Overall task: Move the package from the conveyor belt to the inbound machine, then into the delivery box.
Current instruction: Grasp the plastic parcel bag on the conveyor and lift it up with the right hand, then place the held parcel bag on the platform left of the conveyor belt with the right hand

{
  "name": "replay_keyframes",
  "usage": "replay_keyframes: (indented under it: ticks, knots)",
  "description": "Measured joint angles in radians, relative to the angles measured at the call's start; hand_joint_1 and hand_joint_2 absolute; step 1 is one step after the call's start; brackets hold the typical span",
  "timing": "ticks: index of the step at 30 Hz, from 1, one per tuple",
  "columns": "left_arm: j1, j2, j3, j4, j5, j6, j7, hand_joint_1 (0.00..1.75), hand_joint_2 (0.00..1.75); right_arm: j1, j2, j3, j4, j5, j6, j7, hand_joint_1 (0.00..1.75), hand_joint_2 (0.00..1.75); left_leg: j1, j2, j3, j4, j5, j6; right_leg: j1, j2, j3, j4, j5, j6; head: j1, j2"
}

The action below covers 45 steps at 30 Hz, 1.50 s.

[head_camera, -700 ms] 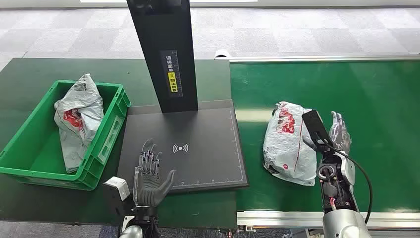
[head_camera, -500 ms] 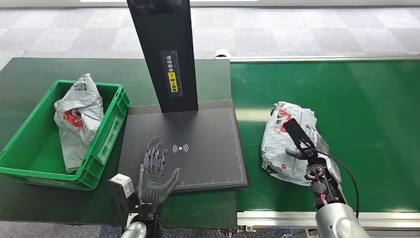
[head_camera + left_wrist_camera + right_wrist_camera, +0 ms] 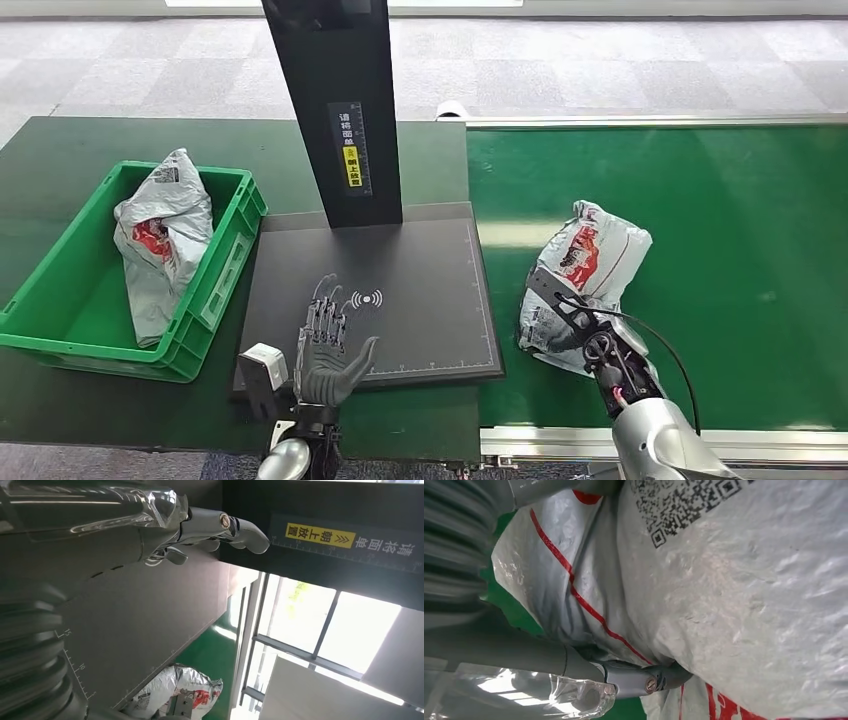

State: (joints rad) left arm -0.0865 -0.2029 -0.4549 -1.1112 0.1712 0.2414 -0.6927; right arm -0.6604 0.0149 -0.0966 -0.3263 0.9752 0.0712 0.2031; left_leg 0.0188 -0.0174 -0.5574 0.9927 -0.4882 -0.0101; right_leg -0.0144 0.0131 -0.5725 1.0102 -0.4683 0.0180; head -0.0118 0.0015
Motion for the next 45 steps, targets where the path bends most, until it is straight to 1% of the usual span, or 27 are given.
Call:
replay_keyframes:
  ticks: [2, 6, 8, 11, 13, 15, 18, 19, 24, 25, 26, 28, 29, 30, 33, 34, 35, 37, 39, 41, 43, 45]
  knots:
    - [0.006, -0.002, 0.000, 0.001, 0.001, 0.019, 0.003, 0.00, 1.75, -0.002, 0.003, 0.002, 0.002, -0.003, -0.044, -0.001, 1.75, 1.75, 0.000, -0.001, 0.000, 0.000, 0.000, 0.000, 0.000, -0.001, 0.001, 0.000, 0.000, 0.000, 0.000, 0.000]
    - [0.032, 0.001, 0.004, -0.023, -0.003, 0.047, 0.021, 0.00, 1.75, -0.002, 0.005, 0.003, 0.001, -0.010, -0.127, -0.038, 1.75, 1.75, 0.000, 0.000, -0.001, 0.000, 0.000, 0.000, 0.000, -0.001, 0.001, 0.000, 0.000, 0.000, 0.000, 0.000]
    - [0.044, 0.004, 0.006, -0.042, -0.009, 0.063, 0.026, 0.00, 1.75, -0.001, 0.007, 0.002, -0.004, -0.023, -0.180, -0.079, 1.75, 1.75, 0.000, 0.000, -0.001, 0.000, 0.000, 0.000, 0.000, -0.001, 0.000, 0.000, 0.000, 0.000, 0.000, 0.000]
    - [0.065, 0.012, 0.016, -0.079, -0.026, 0.093, 0.028, 0.00, 1.75, 0.014, 0.017, -0.002, -0.053, -0.063, -0.286, -0.175, 1.75, 1.75, 0.000, 0.001, -0.003, 0.000, 0.000, 0.000, 0.000, 0.000, -0.002, 0.000, 0.001, 0.000, 0.000, 0.000]
    - [0.078, 0.017, 0.025, -0.106, -0.039, 0.107, 0.028, 0.00, 1.75, 0.036, 0.026, -0.002, -0.135, -0.091, -0.334, -0.202, 1.75, 1.75, 0.000, 0.001, -0.003, 0.000, 0.000, 0.000, 0.000, 0.000, -0.003, 0.000, 0.001, 0.000, 0.000, 0.000]
    - [0.090, 0.023, 0.035, -0.131, -0.053, 0.117, 0.029, 0.00, 1.75, 0.069, 0.034, 0.004, -0.246, -0.112, -0.373, -0.205, 1.75, 1.75, 0.000, 0.000, -0.004, 0.000, 0.000, 0.000, 0.001, 0.000, -0.003, 0.000, 0.001, 0.000, 0.000, 0.000]
    - [0.101, 0.028, 0.046, -0.158, -0.076, 0.125, 0.029, 0.00, 1.75, 0.126, 0.040, 0.017, -0.403, -0.129, -0.461, -0.220, 1.75, 1.75, 0.001, -0.001, -0.004, 0.000, 0.000, 0.000, 0.001, -0.001, -0.004, 0.000, 0.000, 0.000, 0.000, 0.000]
    - [0.102, 0.028, 0.047, -0.161, -0.079, 0.126, 0.029, 0.00, 1.75, 0.133, 0.041, 0.018, -0.423, -0.131, -0.476, -0.222, 1.75, 1.75, 0.001, -0.001, -0.004, 0.000, 0.000, 0.000, 0.001, -0.001, -0.004, 0.000, 0.000, 0.000, 0.000, 0.000]
    - [0.103, 0.028, 0.047, -0.161, -0.079, 0.126, 0.029, 0.00, 1.75, 0.135, 0.041, 0.018, -0.424, -0.131, -0.476, -0.222, 1.75, 1.75, 0.001, -0.001, -0.004, 0.000, 0.000, 0.000, 0.001, -0.001, -0.004, 0.000, 0.000, 0.000, 0.000, 0.000]
    - [0.107, 0.028, 0.051, -0.170, -0.097, 0.128, 0.031, 0.00, 1.75, 0.181, 0.041, 0.022, -0.518, -0.152, -0.531, -0.242, 1.75, 1.75, 0.000, -0.002, -0.005, 0.000, 0.000, 0.000, 0.001, -0.002, -0.004, 0.000, 0.000, 0.000, 0.000, 0.000]
    - [0.112, 0.029, 0.061, -0.186, -0.122, 0.131, 0.032, 0.00, 1.75, 0.269, 0.041, 0.031, -0.686, -0.244, -0.560, -0.303, 1.75, 1.75, 0.000, -0.002, -0.006, 0.000, -0.001, 0.000, 0.001, -0.003, -0.004, 0.000, -0.001, 0.000, 0.000, 0.000]
    - [0.123, 0.034, 0.099, -0.229, -0.179, 0.123, 0.032, 0.00, 1.75, 0.481, 0.045, 0.078, -1.108, -0.494, -0.504, -0.455, 1.75, 1.75, 0.000, -0.001, -0.006, 0.000, -0.002, -0.001, 0.001, -0.002, -0.004, 0.000, -0.002, 0.000, 0.000, 0.000]
    - [0.124, 0.036, 0.116, -0.241, -0.190, 0.115, 0.030, 0.00, 1.75, 0.541, 0.048, 0.101, -1.229, -0.603, -0.401, -0.507, 1.75, 1.75, 0.000, 0.001, -0.006, -0.001, -0.003, -0.001, 0.001, 0.000, -0.004, 0.000, -0.002, 0.000, 0.000, 0.000]
    - [0.122, 0.038, 0.127, -0.247, -0.194, 0.107, 0.029, 0.00, 1.75, 0.559, 0.051, 0.123, -1.275, -0.643, -0.304, -0.514, 1.75, 1.75, 0.001, 0.002, -0.005, -0.001, -0.002, -0.001, 0.001, 0.001, -0.004, 0.001, -0.002, -0.001, 0.000, 0.000]
    - [0.107, 0.038, 0.137, -0.248, -0.197, 0.098, 0.029, 0.00, 1.75, 0.548, 0.066, 0.184, -1.249, -0.680, -0.097, -0.481, 1.75, 1.75, 0.001, 0.006, -0.004, -0.001, -0.002, -0.001, 0.001, 0.004, -0.003, 0.001, -0.001, -0.002, 0.000, 0.000]
    - [0.097, 0.038, 0.139, -0.248, -0.198, 0.100, 0.031, 0.00, 1.75, 0.539, 0.080, 0.218, -1.215, -0.689, -0.047, -0.476, 1.75, 1.75, 0.001, 0.006, -0.004, -0.001, -0.002, -0.001, 0.001, 0.004, -0.003, 0.001, -0.001, -0.002, 0.000, 0.000]
    - [0.086, 0.038, 0.142, -0.248, -0.199, 0.108, 0.034, 0.00, 1.75, 0.526, 0.097, 0.256, -1.171, -0.696, -0.018, -0.474, 1.75, 1.75, 0.001, 0.006, -0.004, -0.001, -0.002, -0.002, 0.002, 0.004, -0.003, 0.001, -0.001, -0.002, 0.000, 0.000]
    - [0.069, 0.038, 0.151, -0.248, -0.199, 0.134, 0.042, 0.00, 1.75, 0.491, 0.137, 0.338, -1.064, -0.709, -0.004, -0.474, 1.75, 1.75, 0.002, 0.005, -0.003, -0.001, -0.001, -0.003, 0.002, 0.004, -0.004, 0.002, -0.001, -0.003, 0.000, 0.000]
    - [0.060, 0.040, 0.166, -0.251, -0.201, 0.163, 0.053, 0.00, 1.75, 0.455, 0.174, 0.415, -0.960, -0.719, -0.012, -0.470, 1.75, 1.75, 0.002, 0.005, -0.003, -0.001, 0.000, -0.003, 0.002, 0.004, -0.004, 0.003, -0.001, -0.003, 0.000, 0.000]
    - [0.056, 0.043, 0.184, -0.258, -0.208, 0.183, 0.062, 0.00, 1.75, 0.427, 0.199, 0.476, -0.882, -0.728, -0.025, -0.458, 1.75, 1.75, 0.002, 0.005, -0.004, -0.001, 0.000, -0.003, 0.003, 0.004, -0.005, 0.003, -0.001, -0.003, 0.000, 0.000]
    - [0.055, 0.046, 0.204, -0.266, -0.215, 0.193, 0.067, 0.00, 1.75, 0.407, 0.211, 0.516, -0.830, -0.738, -0.035, -0.442, 1.22, 1.75, 0.002, 0.004, -0.004, -0.001, 0.000, -0.003, 0.002, 0.004, -0.005, 0.003, -0.001, -0.003, 0.000, 0.000]
    - [0.054, 0.048, 0.222, -0.274, -0.222, 0.197, 0.070, 0.00, 1.75, 0.393, 0.214, 0.541, -0.792, -0.737, -0.046, -0.423, 0.35, 1.75, 0.002, 0.004, -0.005, -0.001, 0.000, -0.003, 0.002, 0.003, -0.005, 0.003, -0.001, -0.003, 0.000, 0.000]
